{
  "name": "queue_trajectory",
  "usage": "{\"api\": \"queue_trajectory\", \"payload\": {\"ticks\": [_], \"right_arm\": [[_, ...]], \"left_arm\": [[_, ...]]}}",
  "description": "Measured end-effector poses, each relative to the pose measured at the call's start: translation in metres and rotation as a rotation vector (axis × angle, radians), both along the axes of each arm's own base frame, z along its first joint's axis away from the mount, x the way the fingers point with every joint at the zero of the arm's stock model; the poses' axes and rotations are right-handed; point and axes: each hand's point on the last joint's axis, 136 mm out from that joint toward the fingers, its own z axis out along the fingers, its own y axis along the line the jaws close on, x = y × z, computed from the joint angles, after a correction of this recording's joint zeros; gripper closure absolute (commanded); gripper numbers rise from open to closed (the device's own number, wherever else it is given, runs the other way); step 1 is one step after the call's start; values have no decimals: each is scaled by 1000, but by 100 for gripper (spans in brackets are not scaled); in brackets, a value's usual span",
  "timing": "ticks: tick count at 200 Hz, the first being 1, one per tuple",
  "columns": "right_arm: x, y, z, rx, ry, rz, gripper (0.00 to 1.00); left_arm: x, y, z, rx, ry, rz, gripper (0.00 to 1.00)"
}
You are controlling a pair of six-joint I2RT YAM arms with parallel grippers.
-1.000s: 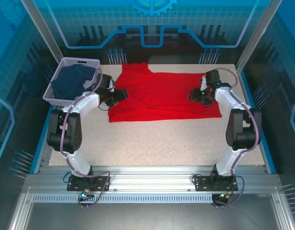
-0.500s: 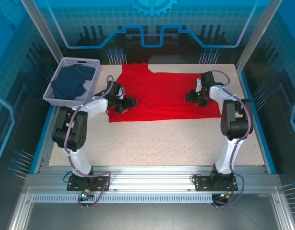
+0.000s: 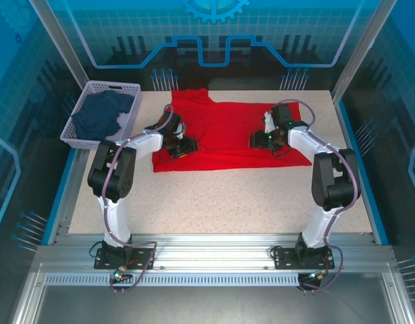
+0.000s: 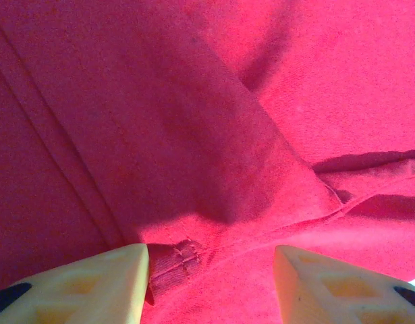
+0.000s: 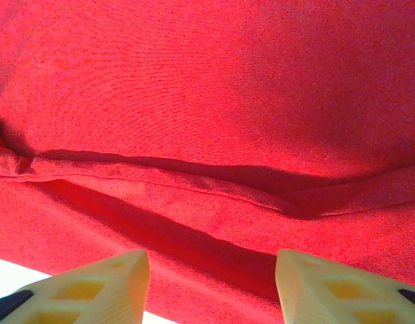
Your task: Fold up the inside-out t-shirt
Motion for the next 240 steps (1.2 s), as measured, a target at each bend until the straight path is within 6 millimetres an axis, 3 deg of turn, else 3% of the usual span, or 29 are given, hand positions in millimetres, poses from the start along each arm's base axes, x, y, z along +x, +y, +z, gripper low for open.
{"api": "queue_trajectory", "payload": {"ticks": [111,188,213,233,240], "right_arm": [[-2,-3,-5,-2,14,-5,47],[-4,-10,-9,-5,25,-21,46],[-3,-13,-9,-4,25,-28,46],[-2,-16,-9,-4,25,-34,46],[-2,-16,-9,-4,25,-35,46]], "left_arm": [[0,4,-7,41,10,-17,100],[13,4,7,66,-45,-45,100],[36,0,34,66,-128,-54,100],[68,-8,62,52,-219,-55,100],[81,-12,69,45,-249,-53,89]]}}
